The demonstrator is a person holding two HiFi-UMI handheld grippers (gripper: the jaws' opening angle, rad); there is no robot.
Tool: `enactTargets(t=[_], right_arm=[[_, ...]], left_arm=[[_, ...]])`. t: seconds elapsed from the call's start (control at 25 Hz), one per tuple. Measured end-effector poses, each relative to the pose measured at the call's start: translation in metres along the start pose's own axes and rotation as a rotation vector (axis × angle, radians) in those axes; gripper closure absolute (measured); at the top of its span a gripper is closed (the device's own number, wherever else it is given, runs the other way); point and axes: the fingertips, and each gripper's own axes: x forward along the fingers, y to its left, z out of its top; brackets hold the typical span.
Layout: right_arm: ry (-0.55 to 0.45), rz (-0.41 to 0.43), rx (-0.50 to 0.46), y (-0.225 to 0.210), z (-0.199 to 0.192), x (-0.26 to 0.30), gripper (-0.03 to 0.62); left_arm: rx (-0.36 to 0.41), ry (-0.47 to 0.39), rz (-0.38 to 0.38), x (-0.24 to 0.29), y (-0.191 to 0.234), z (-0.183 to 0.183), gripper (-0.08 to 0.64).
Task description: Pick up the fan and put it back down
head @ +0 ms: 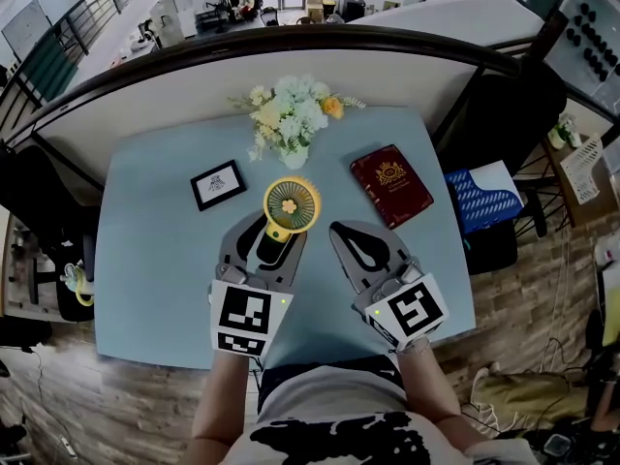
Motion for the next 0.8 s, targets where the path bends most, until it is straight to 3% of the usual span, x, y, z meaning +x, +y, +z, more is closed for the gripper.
enactTargets(t=[0.8], right_arm=[[-0.001, -0.005, 0.004, -0.0023, 0.0010, 0.0024, 0.588]], left_arm=[[-0.004, 0.002, -0.001, -0.0026, -0.0014, -0.0029, 0.334]])
